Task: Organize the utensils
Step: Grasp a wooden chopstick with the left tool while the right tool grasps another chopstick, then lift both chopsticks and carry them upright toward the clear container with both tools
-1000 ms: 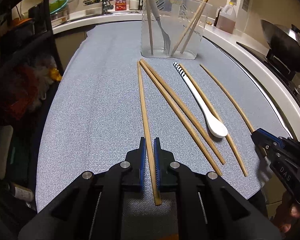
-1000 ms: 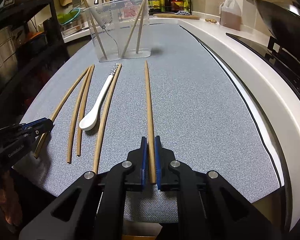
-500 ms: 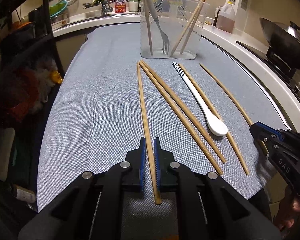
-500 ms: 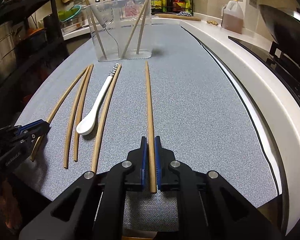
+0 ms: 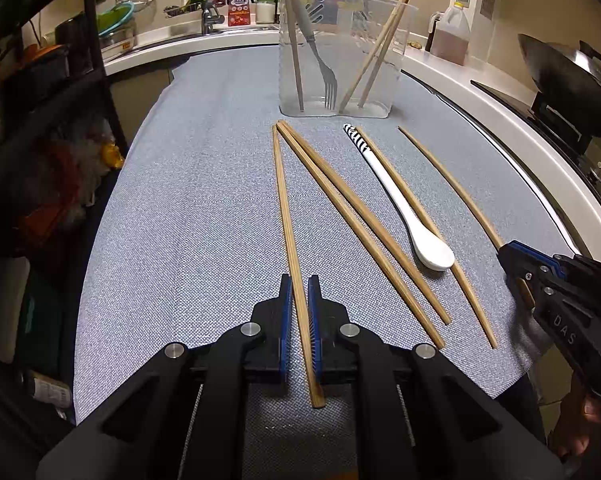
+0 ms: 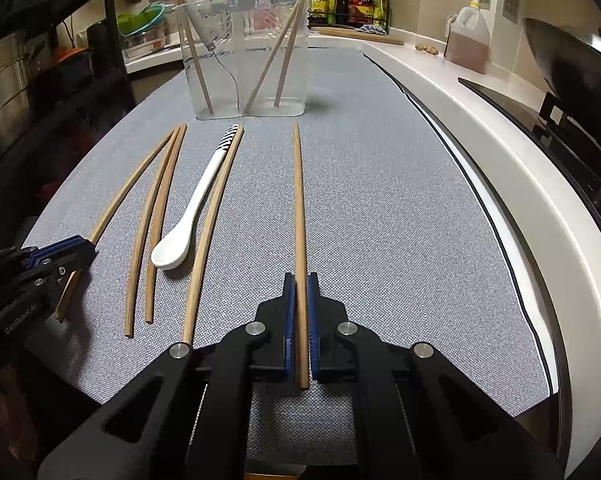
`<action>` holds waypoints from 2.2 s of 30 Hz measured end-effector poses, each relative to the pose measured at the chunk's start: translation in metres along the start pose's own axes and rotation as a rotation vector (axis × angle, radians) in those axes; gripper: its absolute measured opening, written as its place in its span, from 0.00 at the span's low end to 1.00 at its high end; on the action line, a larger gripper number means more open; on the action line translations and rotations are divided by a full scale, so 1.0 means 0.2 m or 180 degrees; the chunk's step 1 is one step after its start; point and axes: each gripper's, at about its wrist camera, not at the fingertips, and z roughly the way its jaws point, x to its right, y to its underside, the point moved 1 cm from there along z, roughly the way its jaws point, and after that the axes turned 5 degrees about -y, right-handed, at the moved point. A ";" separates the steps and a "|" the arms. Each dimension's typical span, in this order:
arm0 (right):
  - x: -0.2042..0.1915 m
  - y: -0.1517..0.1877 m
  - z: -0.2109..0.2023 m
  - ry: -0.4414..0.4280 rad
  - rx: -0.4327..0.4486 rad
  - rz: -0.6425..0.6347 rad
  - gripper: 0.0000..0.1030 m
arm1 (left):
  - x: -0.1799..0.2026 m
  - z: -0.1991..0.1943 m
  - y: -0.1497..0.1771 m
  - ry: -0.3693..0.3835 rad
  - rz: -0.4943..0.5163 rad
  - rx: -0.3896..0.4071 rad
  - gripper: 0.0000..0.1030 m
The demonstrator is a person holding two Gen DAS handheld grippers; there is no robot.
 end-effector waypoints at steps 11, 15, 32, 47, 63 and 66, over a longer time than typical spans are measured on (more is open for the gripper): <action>-0.01 -0.04 -0.16 0.0057 0.0181 -0.0002 0.06 | -0.02 -0.06 0.00 0.0096 -0.0013 0.0086 0.08; -0.02 -0.07 -0.26 0.0083 0.0307 -0.0028 0.06 | -0.04 -0.12 -0.01 0.0119 -0.0013 0.0222 0.07; -0.02 -0.24 -0.60 0.0067 0.0868 -0.0047 0.06 | -0.08 -0.38 -0.08 0.0089 0.0050 0.0965 0.06; 0.07 -0.40 -0.67 -0.0231 0.1091 0.0044 0.06 | -0.17 -0.53 -0.33 0.0217 -0.0115 0.1250 0.06; 0.08 -0.80 -0.71 -0.0524 0.1149 0.0018 0.06 | -0.29 -0.60 -0.85 0.0593 -0.0321 0.0935 0.06; 0.06 -0.91 -0.72 -0.0563 0.1227 -0.0056 0.06 | -0.29 -0.62 -0.98 0.0598 -0.0304 0.1013 0.06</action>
